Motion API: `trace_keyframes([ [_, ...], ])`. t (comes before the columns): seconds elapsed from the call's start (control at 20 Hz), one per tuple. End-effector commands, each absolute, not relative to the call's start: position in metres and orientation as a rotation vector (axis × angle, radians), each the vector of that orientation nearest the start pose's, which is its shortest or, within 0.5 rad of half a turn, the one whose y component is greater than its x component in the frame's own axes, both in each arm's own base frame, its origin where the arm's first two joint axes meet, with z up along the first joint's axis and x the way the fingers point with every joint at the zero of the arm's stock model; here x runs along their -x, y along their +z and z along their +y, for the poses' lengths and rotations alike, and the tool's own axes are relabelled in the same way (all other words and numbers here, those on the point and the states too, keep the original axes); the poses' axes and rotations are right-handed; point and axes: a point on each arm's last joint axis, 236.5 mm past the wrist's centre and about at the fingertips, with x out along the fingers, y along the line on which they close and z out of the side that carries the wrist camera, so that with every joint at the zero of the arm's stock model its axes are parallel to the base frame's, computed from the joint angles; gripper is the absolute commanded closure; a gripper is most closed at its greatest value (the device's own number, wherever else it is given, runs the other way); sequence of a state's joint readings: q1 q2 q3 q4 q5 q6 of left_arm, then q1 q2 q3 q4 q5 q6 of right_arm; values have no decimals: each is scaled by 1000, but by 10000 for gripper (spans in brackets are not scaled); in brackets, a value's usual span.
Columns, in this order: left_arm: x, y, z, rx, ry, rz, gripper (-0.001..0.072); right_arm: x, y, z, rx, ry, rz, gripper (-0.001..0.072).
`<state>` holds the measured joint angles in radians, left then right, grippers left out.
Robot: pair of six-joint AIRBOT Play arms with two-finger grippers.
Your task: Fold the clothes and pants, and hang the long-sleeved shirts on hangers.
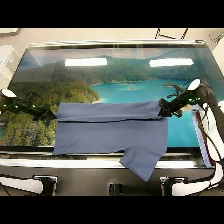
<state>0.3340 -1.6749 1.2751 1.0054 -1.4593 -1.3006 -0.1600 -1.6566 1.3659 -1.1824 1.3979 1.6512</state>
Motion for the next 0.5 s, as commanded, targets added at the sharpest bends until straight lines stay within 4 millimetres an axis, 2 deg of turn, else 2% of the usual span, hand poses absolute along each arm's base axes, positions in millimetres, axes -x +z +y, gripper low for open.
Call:
trace_keyframes([
  [0.0,-350,-82,-12,653,-318,1666,685,-394,-67,27,-585,27,1608,673],
  [0.15,-352,-80,-11,662,-314,1652,684,-392,-67,28,-585,30,1619,673],
  [0.2,-353,-78,-11,659,-316,1649,658,-393,-65,27,-588,28,1612,667],
  [0.25,-353,-74,-9,657,-321,1645,510,-393,-58,22,-598,20,1609,507],
  [0.3,-353,-66,-6,655,-326,1641,276,-391,-46,17,-609,22,1609,277],
  [0.35,-354,-56,0,655,-327,1627,211,-386,-34,6,-608,26,1611,144],
  [0.45,-352,-35,16,656,-305,1588,211,-358,-17,-23,-631,-9,1663,145],
])
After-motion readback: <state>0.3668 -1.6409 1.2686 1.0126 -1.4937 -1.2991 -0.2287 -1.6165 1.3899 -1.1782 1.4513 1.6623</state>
